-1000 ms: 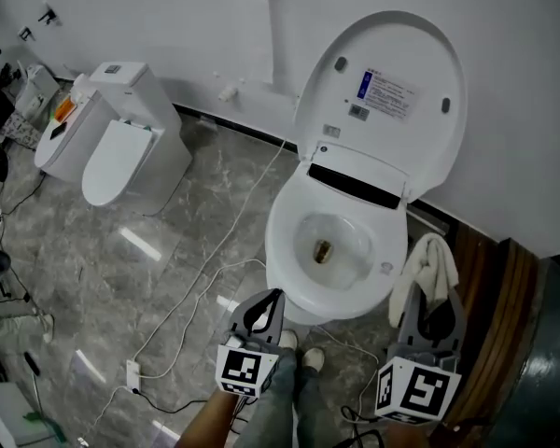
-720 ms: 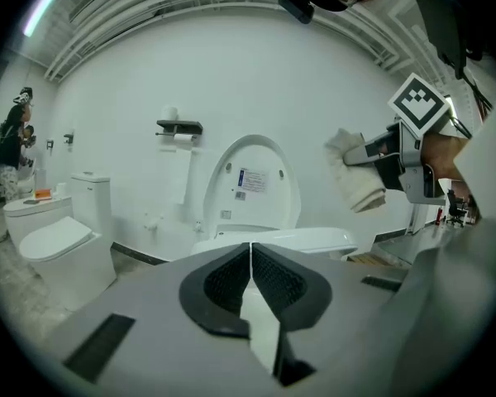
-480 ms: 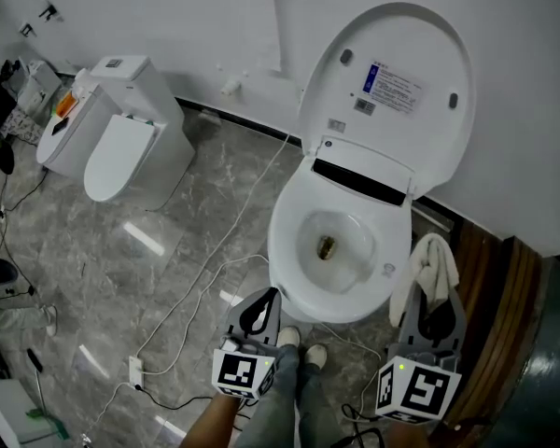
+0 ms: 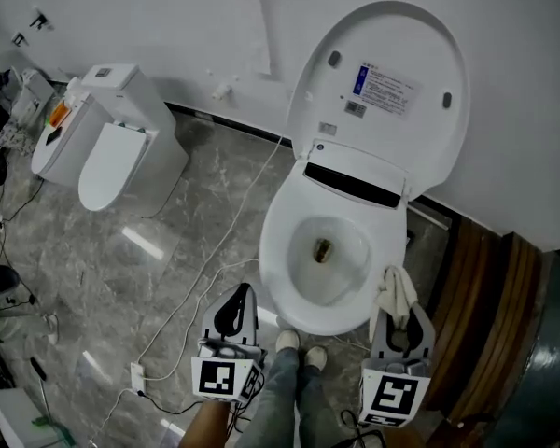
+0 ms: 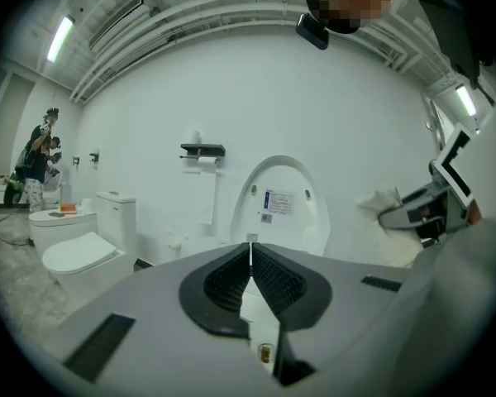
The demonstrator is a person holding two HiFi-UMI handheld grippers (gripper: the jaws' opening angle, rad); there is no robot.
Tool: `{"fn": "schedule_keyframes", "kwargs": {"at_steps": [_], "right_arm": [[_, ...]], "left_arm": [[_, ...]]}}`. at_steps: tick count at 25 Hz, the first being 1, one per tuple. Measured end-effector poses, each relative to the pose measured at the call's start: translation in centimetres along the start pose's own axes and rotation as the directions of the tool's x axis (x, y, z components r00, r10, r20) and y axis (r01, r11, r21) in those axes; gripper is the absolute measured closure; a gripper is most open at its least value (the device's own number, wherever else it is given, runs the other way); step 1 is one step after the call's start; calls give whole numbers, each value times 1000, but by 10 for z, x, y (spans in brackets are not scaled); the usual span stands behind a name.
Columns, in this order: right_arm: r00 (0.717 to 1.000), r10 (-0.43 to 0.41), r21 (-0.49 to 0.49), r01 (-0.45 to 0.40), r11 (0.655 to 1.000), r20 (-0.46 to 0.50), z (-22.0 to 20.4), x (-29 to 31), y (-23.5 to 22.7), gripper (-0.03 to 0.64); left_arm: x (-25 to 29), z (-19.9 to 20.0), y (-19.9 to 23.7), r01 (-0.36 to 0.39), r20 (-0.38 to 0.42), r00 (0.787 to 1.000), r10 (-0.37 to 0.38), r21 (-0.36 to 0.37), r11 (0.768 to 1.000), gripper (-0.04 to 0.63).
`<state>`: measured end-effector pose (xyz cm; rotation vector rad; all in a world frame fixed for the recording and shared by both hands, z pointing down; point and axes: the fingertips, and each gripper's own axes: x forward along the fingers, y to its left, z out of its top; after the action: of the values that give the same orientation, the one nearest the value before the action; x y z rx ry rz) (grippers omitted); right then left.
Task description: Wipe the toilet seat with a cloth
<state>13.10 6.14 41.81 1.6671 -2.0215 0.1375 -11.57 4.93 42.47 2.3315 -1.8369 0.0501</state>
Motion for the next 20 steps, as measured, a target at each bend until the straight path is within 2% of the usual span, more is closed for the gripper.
{"fn": "schedule_keyframes", "kwargs": {"at_steps": [4, 8, 20], "right_arm": [[995, 63, -26, -65, 998, -80, -35, 9, 32, 517], [987, 106, -29, -110, 993, -121, -66, 15, 57, 517], [987, 152, 25, -151, 988, -59, -145, 44, 99, 517]], "left_arm": [[9, -3, 1, -9, 11, 1000, 9, 1, 1000, 578], [15, -11, -6, 15, 10, 1000, -15, 5, 1000, 578], [32, -45, -17, 55, -12, 998, -54, 7, 998, 578]]}}
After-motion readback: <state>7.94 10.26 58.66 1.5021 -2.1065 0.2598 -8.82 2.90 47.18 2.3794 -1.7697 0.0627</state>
